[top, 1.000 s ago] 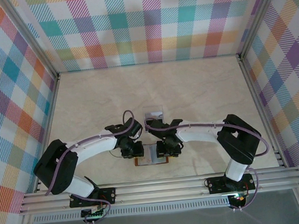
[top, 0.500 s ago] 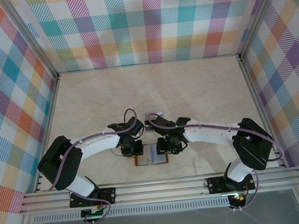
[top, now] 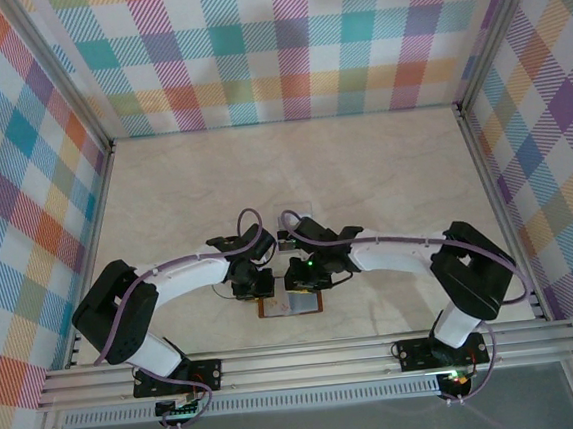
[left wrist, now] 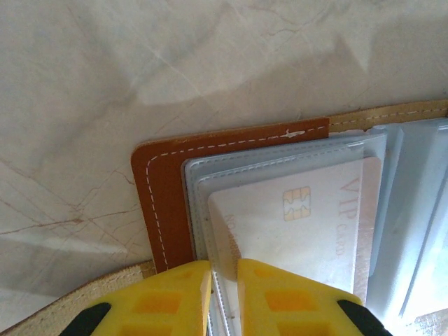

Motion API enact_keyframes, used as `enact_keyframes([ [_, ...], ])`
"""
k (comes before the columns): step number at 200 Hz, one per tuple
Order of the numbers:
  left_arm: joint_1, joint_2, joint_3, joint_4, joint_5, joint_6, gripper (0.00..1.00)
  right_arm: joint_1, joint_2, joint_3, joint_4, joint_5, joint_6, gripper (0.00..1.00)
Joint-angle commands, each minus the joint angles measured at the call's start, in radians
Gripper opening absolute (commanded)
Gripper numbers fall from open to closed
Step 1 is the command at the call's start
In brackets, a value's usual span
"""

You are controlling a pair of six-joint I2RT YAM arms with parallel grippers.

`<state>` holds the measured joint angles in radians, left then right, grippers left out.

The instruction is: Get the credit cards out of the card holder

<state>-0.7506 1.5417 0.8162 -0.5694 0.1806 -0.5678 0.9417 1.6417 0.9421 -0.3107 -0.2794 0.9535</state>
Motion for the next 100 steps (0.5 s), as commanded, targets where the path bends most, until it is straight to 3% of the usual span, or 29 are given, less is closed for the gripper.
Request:
enact_keyframes([
  [1, -0.011, 0.015, -0.035, 0.003, -0.004, -0.006, 0.18, -0.004, 0.039, 0.001, 0.071, -0.057, -0.004, 0.21],
  [100, -0.013, -0.018, -0.054, -0.006, -0.009, -0.007, 0.18, -0.006, 0.118, 0.000, 0.126, -0.081, 0.005, 0.19],
])
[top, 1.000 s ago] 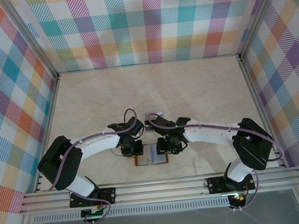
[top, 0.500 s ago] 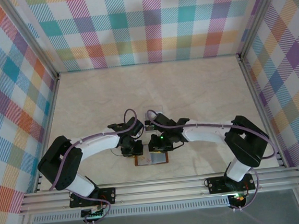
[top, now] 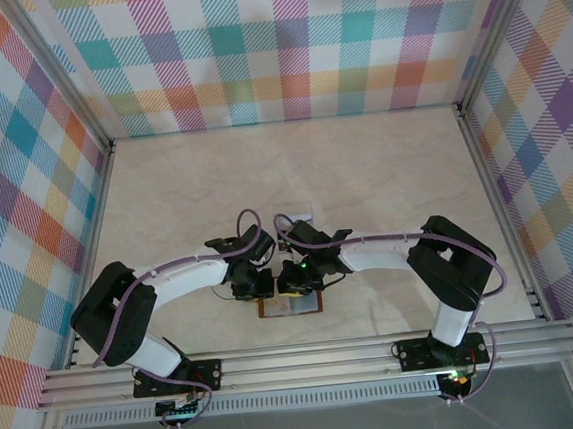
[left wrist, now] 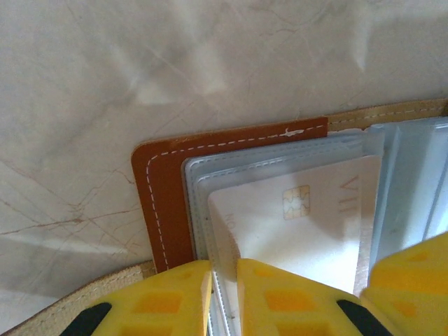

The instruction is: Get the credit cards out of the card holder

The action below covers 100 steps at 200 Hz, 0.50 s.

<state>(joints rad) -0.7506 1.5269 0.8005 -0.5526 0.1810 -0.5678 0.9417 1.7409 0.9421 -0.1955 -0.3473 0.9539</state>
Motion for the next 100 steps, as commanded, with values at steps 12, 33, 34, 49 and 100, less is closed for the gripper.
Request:
enact_keyframes([
  [12, -0.013, -0.009, -0.038, -0.024, -0.011, -0.006, 0.18, -0.006, 0.024, -0.003, 0.004, -0.003, 0.003, 0.19],
  [33, -0.012, -0.017, -0.039, -0.029, -0.012, -0.008, 0.19, -0.006, 0.030, -0.003, -0.024, 0.014, 0.002, 0.19],
  [34, -0.013, -0.018, -0.039, -0.030, -0.014, -0.008, 0.19, -0.006, 0.030, -0.003, -0.024, 0.015, 0.002, 0.19],
  [49, -0.013, -0.025, -0.039, -0.035, -0.015, -0.009, 0.18, -0.006, 0.023, -0.009, -0.037, 0.031, 0.000, 0.19],
  [100, -0.013, -0.045, -0.040, -0.049, -0.020, -0.007, 0.19, -0.006, -0.016, -0.001, -0.102, 0.068, -0.019, 0.19],
])
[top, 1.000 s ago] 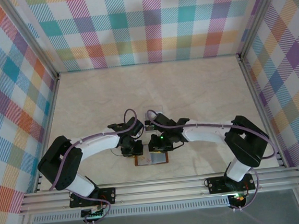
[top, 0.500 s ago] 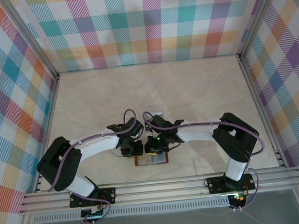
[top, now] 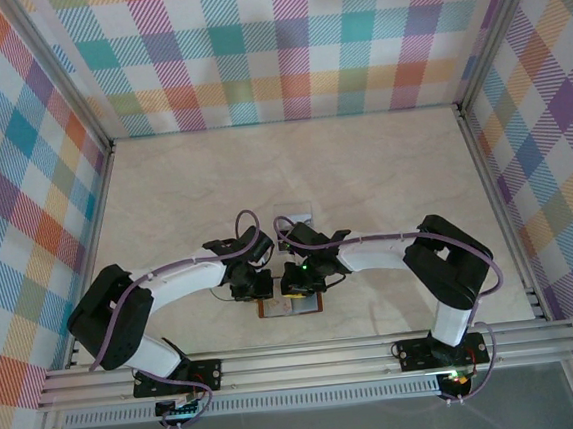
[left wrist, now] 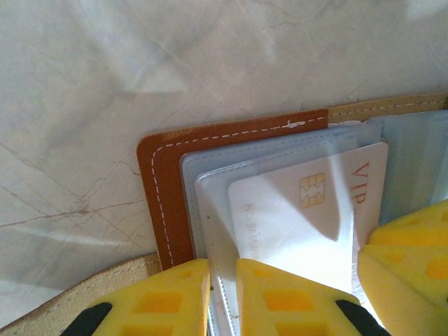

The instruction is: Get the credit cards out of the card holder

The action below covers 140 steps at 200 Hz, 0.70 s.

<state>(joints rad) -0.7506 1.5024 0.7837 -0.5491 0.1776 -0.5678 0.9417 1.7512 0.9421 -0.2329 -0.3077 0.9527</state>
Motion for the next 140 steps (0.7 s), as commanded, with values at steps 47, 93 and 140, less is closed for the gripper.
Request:
enact_keyframes([
  [47, -0.013, -0.026, -0.017, -0.062, -0.021, -0.010, 0.19, -0.006, -0.080, -0.011, -0.040, 0.009, -0.020, 0.22],
  [93, -0.012, -0.042, 0.033, -0.104, -0.018, 0.001, 0.19, -0.012, -0.060, -0.002, -0.064, 0.015, -0.050, 0.24],
  [140, -0.012, -0.062, 0.064, -0.106, 0.009, -0.002, 0.19, -0.015, -0.030, 0.010, -0.065, 0.022, -0.092, 0.25],
])
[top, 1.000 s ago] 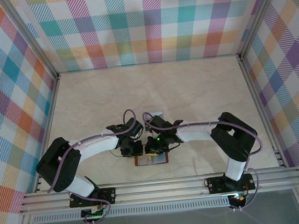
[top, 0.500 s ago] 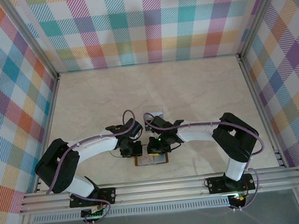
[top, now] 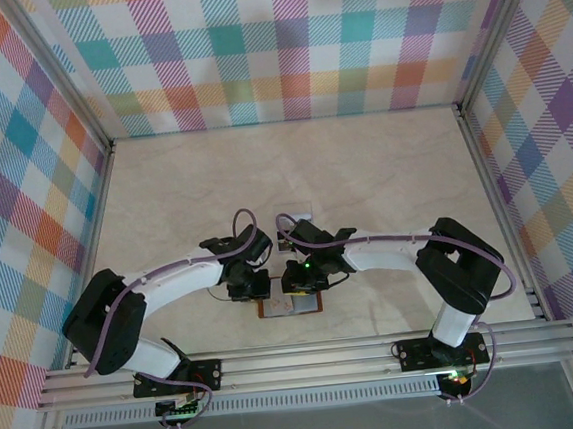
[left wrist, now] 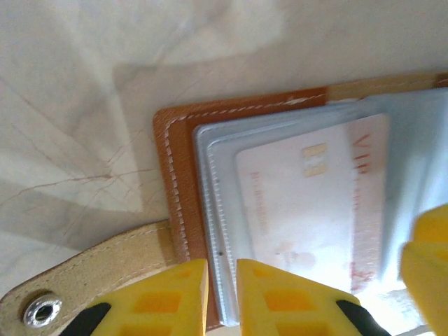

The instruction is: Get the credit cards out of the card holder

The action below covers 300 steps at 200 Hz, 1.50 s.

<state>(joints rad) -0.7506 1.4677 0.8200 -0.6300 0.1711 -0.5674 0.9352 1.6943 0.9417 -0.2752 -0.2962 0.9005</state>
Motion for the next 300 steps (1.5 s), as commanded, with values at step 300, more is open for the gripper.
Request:
enact_keyframes([
  [300, -0.013, 0.136, 0.009, -0.035, 0.015, 0.049, 0.16, -0.039, 0.015, -0.102, 0.188, -0.106, 0.000, 0.09],
])
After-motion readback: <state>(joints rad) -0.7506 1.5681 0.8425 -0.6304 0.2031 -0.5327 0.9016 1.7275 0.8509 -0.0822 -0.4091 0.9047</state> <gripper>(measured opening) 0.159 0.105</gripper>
